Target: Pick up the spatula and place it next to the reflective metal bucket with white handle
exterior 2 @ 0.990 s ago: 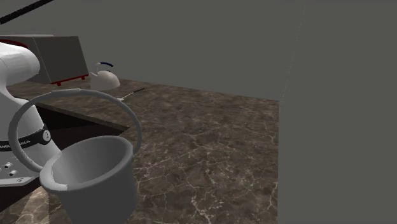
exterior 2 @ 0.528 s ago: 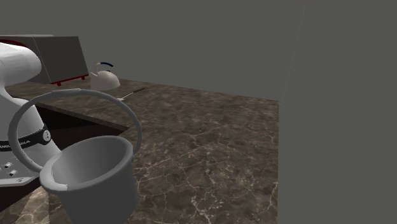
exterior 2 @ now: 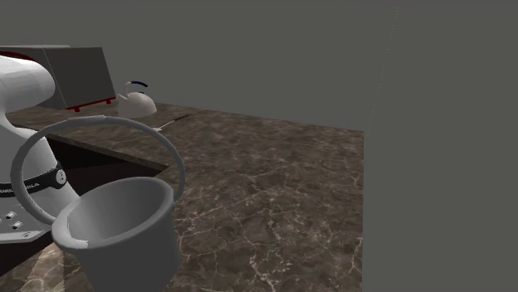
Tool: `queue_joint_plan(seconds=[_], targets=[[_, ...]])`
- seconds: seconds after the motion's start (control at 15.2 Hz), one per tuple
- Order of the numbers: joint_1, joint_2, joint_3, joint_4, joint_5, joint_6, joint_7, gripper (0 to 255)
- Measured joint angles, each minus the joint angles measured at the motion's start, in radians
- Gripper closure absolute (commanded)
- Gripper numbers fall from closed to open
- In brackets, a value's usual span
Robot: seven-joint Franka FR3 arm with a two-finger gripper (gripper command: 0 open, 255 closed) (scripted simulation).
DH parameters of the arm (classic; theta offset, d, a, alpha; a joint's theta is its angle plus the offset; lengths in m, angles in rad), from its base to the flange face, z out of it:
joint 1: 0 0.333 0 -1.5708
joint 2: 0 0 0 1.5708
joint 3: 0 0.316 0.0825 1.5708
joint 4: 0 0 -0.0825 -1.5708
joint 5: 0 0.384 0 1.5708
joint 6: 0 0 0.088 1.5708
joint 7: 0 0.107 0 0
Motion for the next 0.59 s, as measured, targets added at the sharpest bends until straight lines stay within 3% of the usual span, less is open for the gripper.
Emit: queue_joint_plan(seconds=[0.59], targets=[[-0.032,-0.05,-0.056,-0.126,-0.057,0.077,0.003,255]])
